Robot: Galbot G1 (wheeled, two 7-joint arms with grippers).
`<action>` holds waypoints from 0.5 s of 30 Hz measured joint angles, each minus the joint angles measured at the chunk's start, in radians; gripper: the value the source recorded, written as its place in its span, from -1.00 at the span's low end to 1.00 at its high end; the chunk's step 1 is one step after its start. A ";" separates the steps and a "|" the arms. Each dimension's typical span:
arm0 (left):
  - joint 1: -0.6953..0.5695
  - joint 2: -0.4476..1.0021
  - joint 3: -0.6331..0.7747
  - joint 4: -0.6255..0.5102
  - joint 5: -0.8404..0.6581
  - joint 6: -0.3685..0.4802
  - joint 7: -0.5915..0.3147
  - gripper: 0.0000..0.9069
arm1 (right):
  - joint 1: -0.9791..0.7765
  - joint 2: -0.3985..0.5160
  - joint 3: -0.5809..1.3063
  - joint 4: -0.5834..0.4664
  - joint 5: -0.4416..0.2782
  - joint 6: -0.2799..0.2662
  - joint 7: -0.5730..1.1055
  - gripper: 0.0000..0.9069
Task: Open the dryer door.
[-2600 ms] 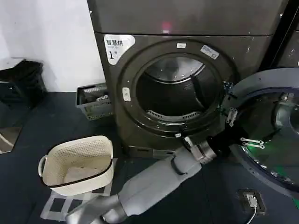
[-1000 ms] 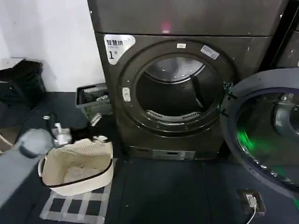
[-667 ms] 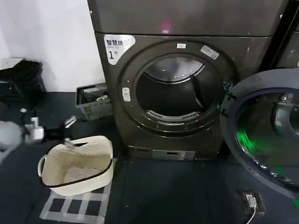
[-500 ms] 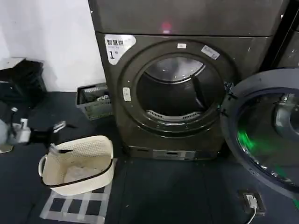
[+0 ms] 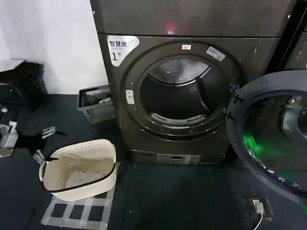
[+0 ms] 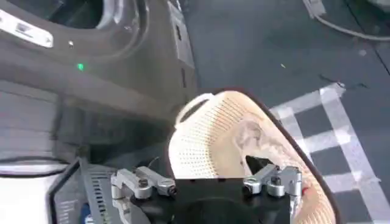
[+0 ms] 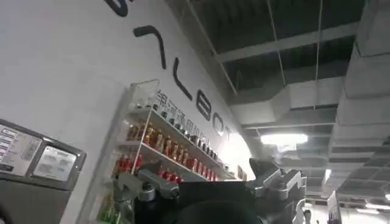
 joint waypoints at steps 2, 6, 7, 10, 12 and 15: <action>0.006 -0.001 0.001 -0.001 0.017 0.000 0.003 1.00 | 0.001 0.005 -0.004 0.005 0.000 0.000 0.000 1.00; 0.010 -0.003 0.002 0.009 0.065 -0.004 0.010 1.00 | 0.008 0.008 -0.014 0.010 -0.001 0.000 0.000 1.00; 0.010 -0.005 0.002 0.013 0.075 -0.004 0.009 1.00 | 0.010 0.007 -0.017 0.011 -0.002 0.000 0.000 1.00; 0.010 -0.007 0.004 0.025 0.113 -0.012 0.012 1.00 | 0.015 0.005 -0.021 0.010 -0.003 0.000 0.000 1.00; 0.010 -0.008 0.004 0.031 0.116 -0.014 0.003 1.00 | 0.015 0.001 -0.021 0.006 -0.003 0.000 0.000 1.00; 0.013 -0.008 0.004 0.031 0.118 -0.008 -0.013 1.00 | 0.019 -0.005 -0.024 0.011 -0.003 0.000 0.000 1.00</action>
